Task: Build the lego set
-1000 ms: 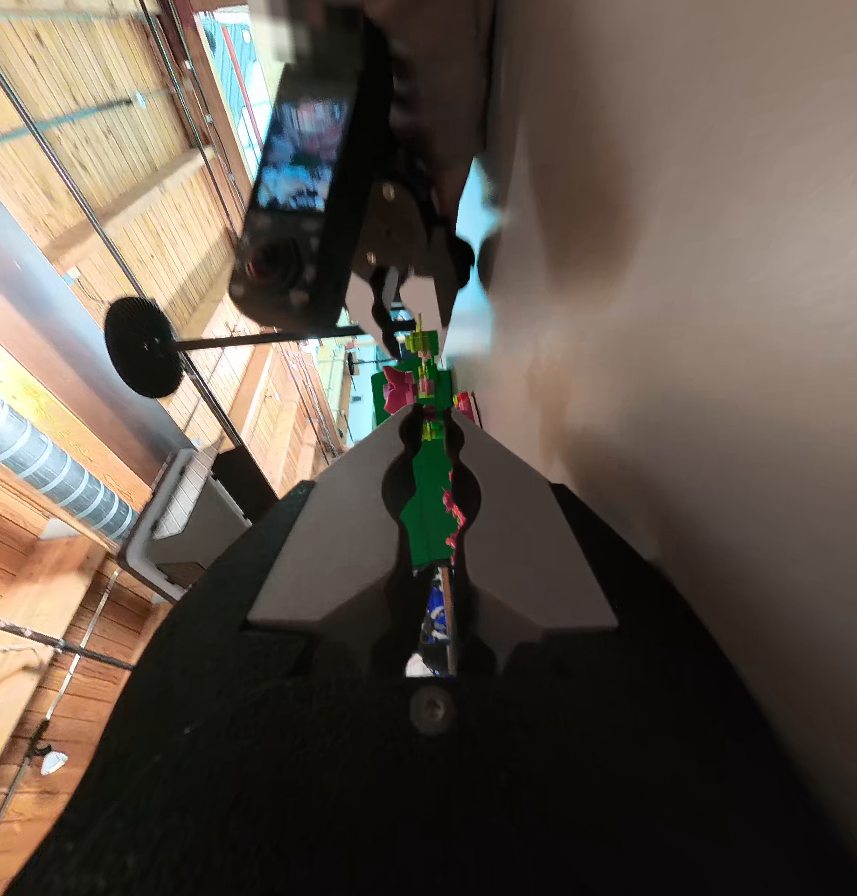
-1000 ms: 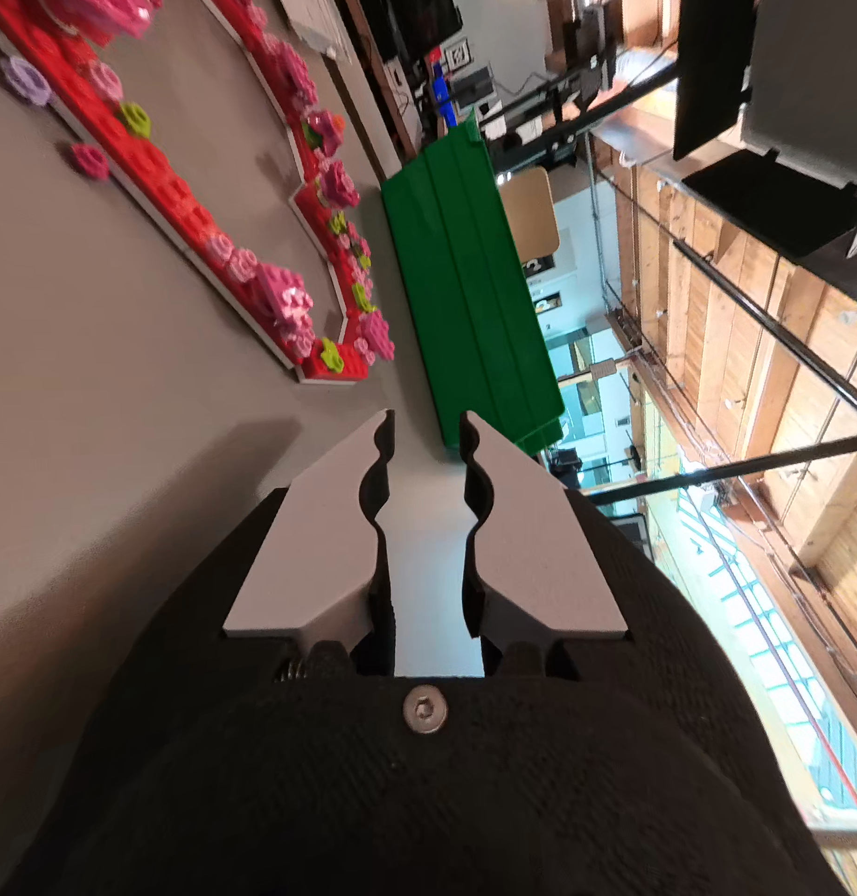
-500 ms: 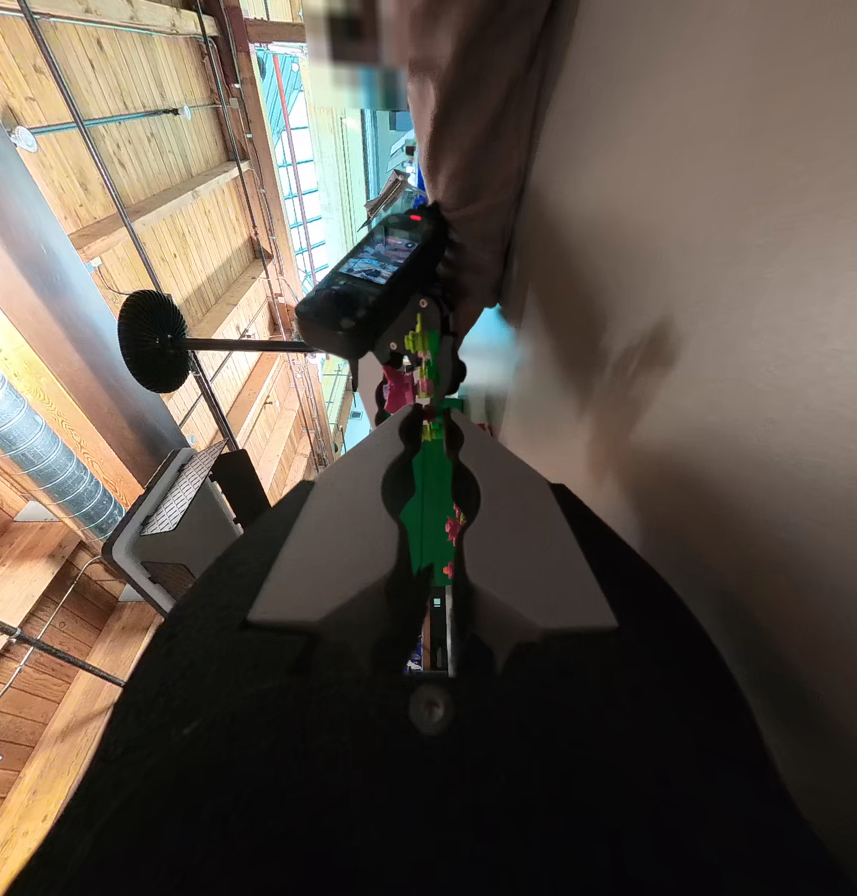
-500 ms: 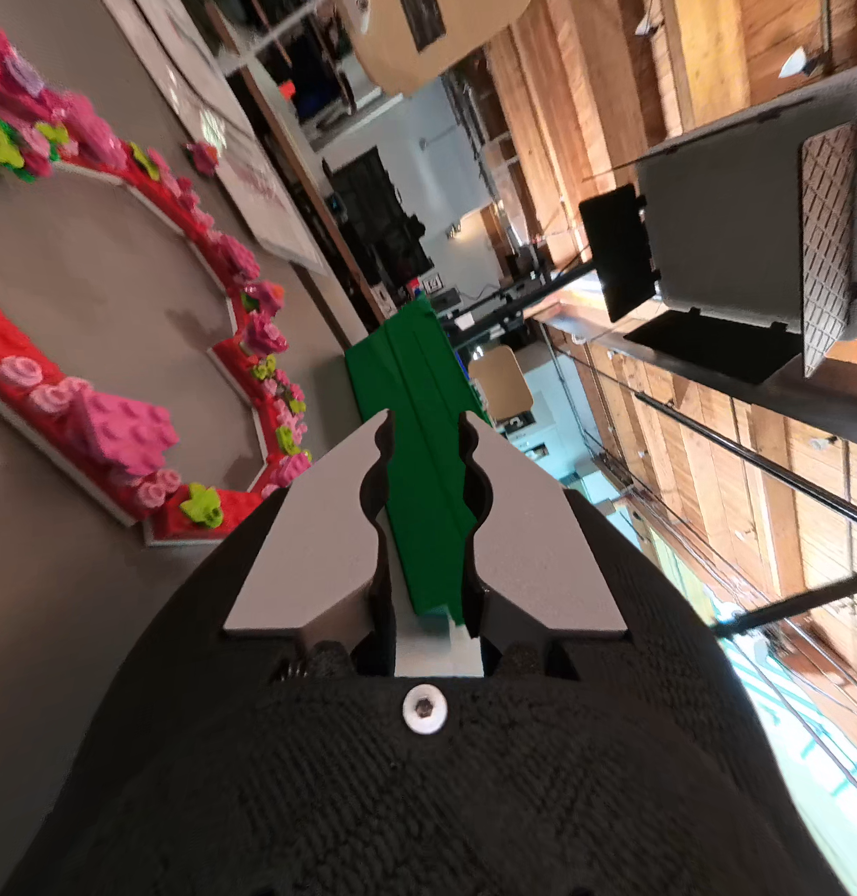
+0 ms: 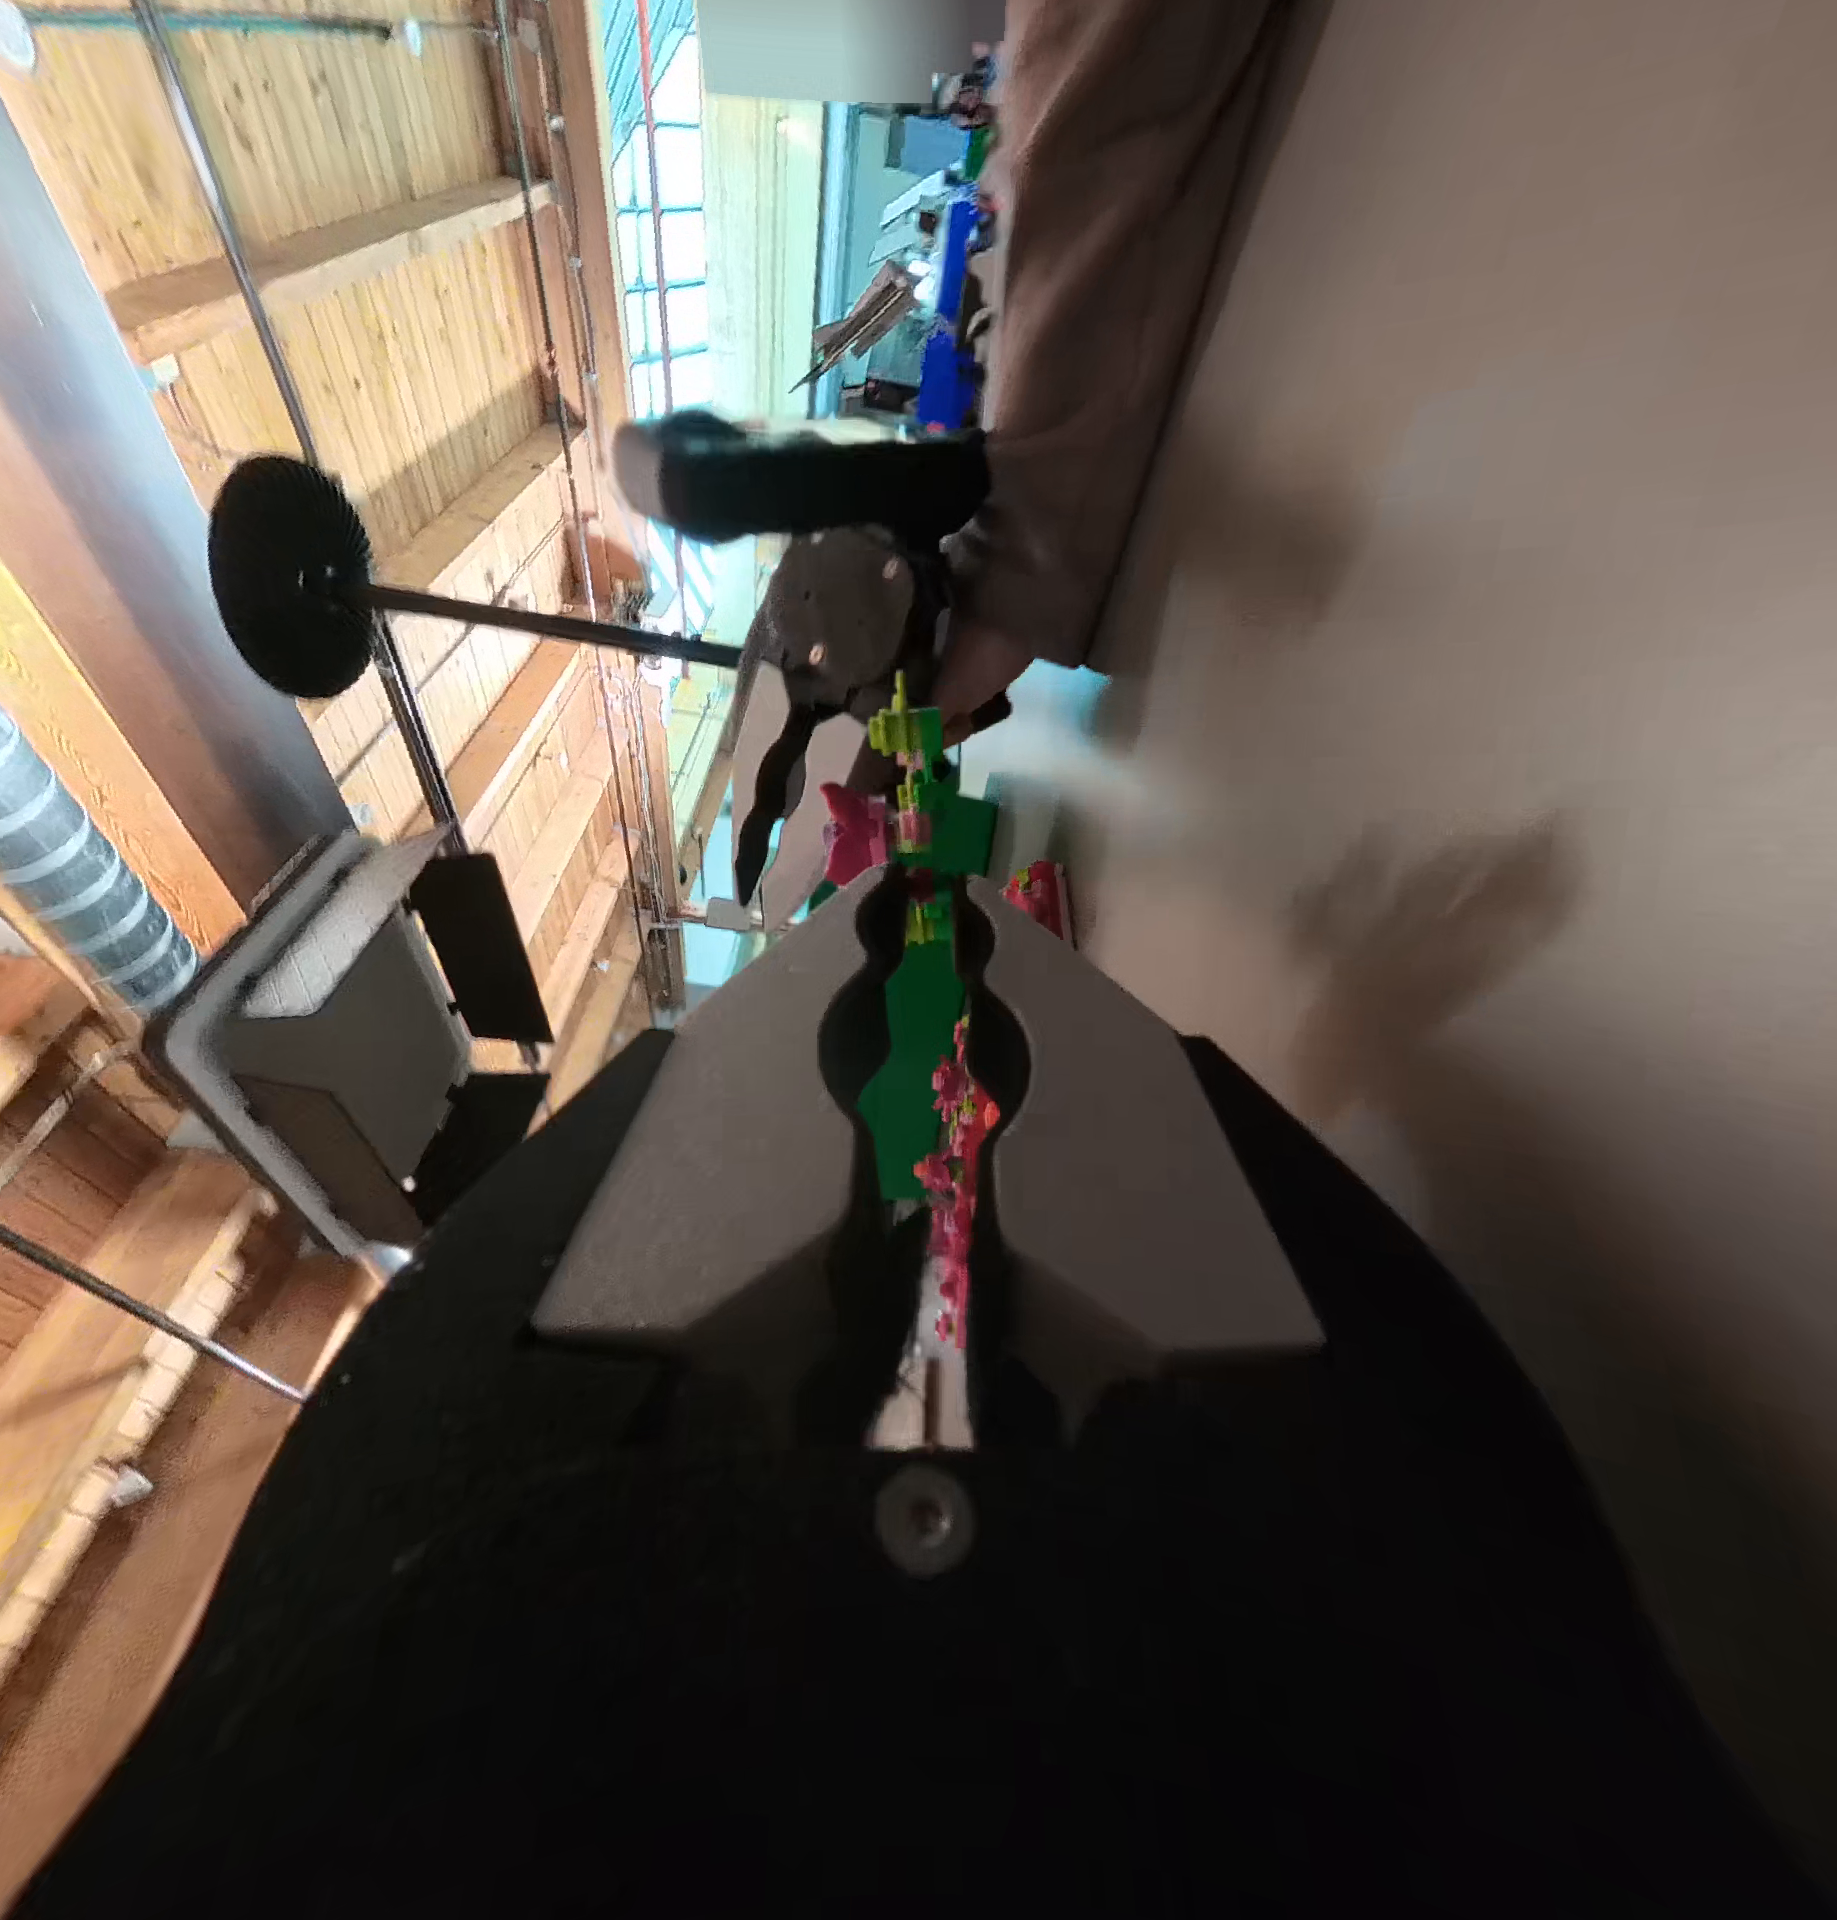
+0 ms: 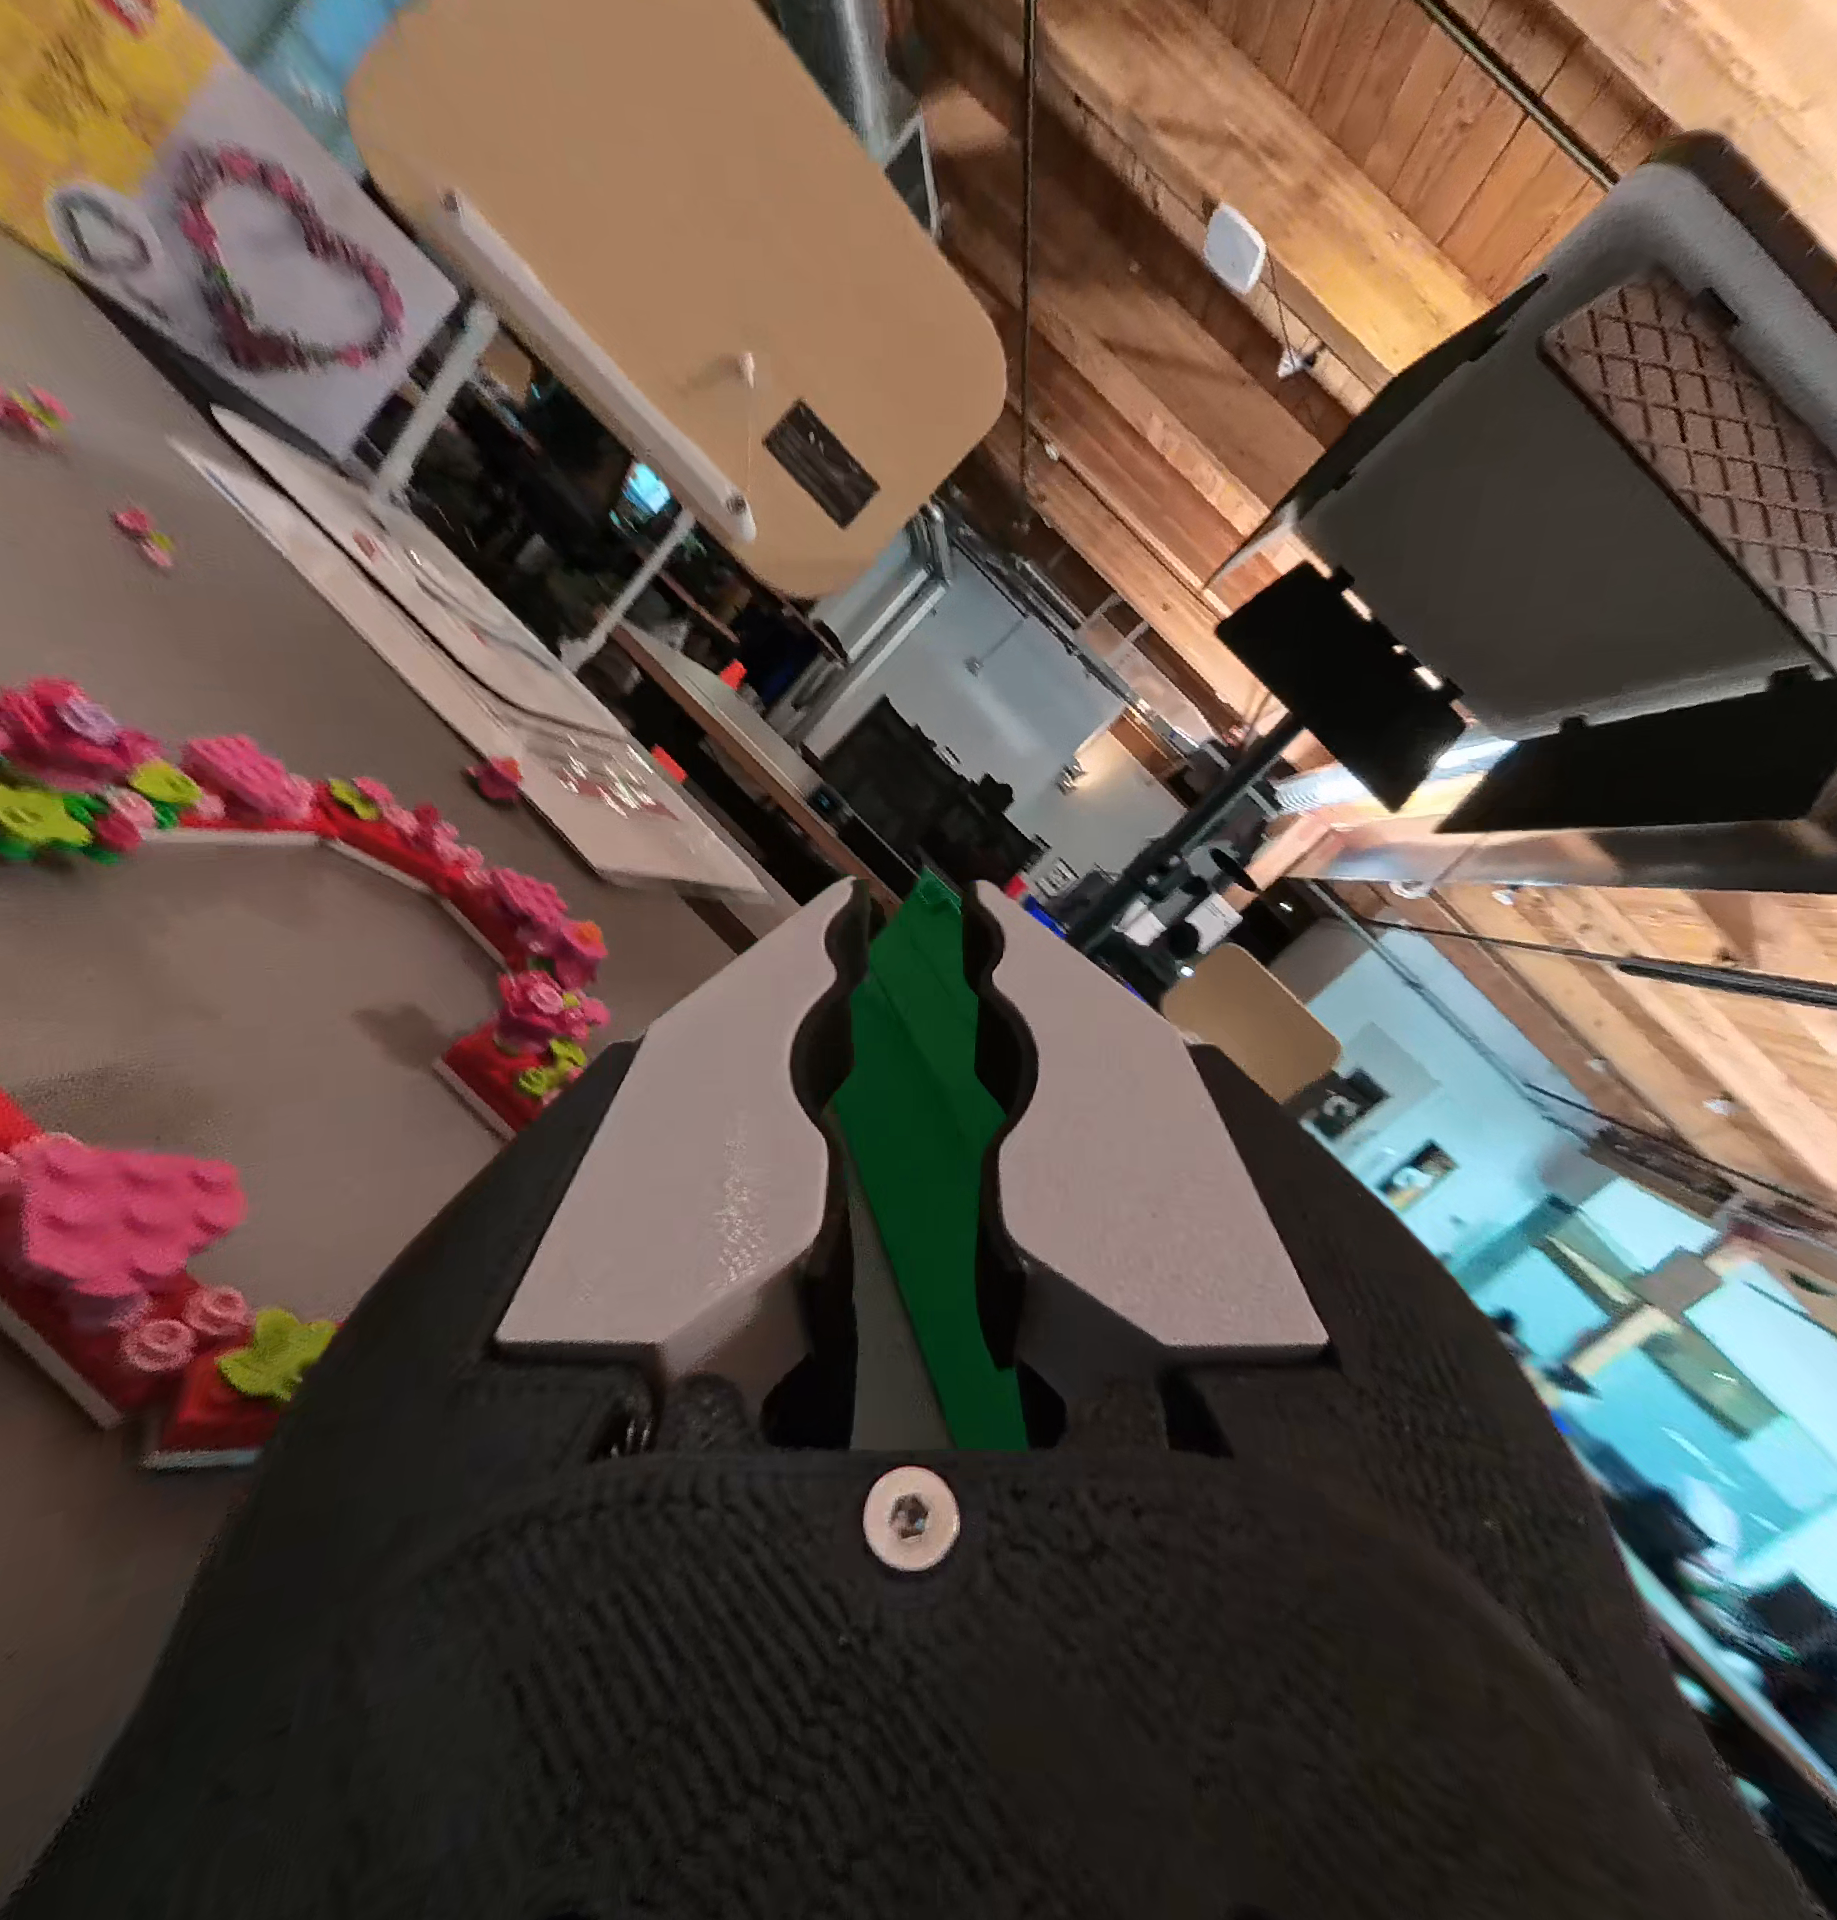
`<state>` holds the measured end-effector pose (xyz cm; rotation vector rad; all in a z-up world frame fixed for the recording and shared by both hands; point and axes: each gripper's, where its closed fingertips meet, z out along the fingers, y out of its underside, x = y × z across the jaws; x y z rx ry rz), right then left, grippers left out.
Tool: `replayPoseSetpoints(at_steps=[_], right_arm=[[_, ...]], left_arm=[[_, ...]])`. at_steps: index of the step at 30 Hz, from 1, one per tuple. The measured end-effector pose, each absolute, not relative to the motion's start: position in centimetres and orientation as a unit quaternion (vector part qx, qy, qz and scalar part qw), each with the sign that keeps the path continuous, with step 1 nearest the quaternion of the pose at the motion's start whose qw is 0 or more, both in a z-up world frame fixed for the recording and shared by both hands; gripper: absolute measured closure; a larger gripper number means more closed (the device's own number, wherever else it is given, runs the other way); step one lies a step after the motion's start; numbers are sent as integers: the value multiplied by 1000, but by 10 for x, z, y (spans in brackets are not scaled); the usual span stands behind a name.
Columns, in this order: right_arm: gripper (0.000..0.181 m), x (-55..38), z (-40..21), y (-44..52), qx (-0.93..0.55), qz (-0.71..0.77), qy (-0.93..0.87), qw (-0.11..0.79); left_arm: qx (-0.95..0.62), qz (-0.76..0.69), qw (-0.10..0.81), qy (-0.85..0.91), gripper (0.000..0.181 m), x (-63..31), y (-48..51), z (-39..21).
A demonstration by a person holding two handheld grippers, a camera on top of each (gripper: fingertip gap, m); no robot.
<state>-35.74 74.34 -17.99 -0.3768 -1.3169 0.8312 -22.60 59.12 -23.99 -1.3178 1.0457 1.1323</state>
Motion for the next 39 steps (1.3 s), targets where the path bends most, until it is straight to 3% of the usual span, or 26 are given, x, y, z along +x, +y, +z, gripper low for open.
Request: replayPoseSetpoints(at_steps=[4, 8, 11, 18, 29, 39], right_arm=[[164, -334, -173, 701, -121, 486, -603, 621], [154, -279, -194, 627, -43, 615, -705, 350], [147, -253, -202, 600, -6, 624, -736, 263], [142, -242, -192, 586, 1, 658, -714, 239], [146, -231, -192, 577, 28, 648, -722, 241], [138, -251, -201, 602, 49, 540, -755, 369]], left_arm=[[-597, 430, 580, 350, 175, -251, 587, -224], [-611, 369, 635, 295, 175, -256, 584, -210], [-611, 305, 671, 288, 176, -247, 582, -205], [-611, 186, 720, 272, 175, -232, 577, -195], [-620, 149, 716, 283, 175, -227, 578, -201], [-623, 440, 560, 323, 175, -263, 591, -222]])
